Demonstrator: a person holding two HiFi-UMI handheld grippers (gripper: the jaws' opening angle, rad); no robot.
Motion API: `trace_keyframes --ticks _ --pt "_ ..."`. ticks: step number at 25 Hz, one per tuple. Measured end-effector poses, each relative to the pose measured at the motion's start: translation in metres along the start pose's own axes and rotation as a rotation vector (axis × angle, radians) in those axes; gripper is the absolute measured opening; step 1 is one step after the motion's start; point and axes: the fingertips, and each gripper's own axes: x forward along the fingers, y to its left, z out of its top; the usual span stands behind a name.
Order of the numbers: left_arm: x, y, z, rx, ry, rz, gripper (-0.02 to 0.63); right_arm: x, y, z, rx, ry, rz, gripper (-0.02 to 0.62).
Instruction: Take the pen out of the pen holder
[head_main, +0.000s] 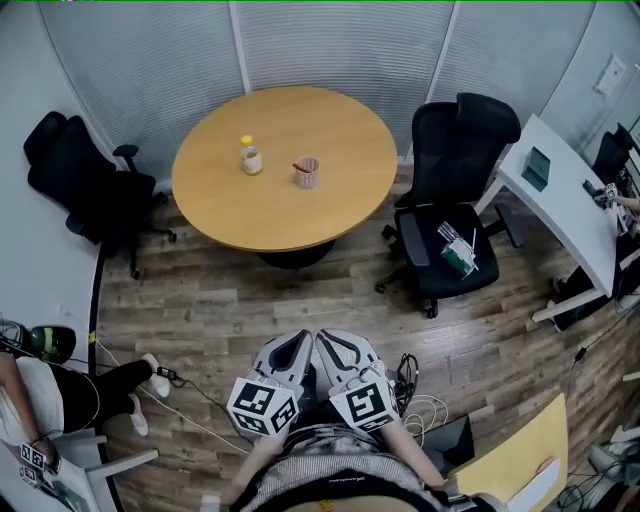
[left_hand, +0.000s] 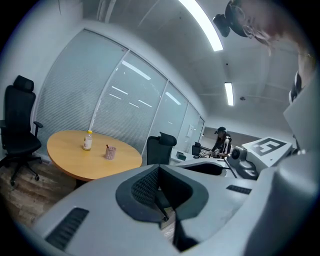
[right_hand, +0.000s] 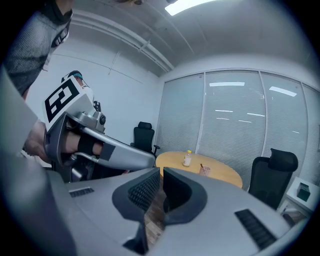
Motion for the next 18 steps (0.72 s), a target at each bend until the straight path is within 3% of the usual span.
trace_keyframes --ticks 8,18 --pt "0.054 0.052 0.039 0.032 -0.005 -0.079 0.003 0.065 -0.047 0.019 0.021 -0.014 -0.065 0.034" --pt "0.091 0.109 0.066 0.029 0.011 -0.109 0.003 0.133 -0.078 0.034 0.036 0.007 -0.096 0.034"
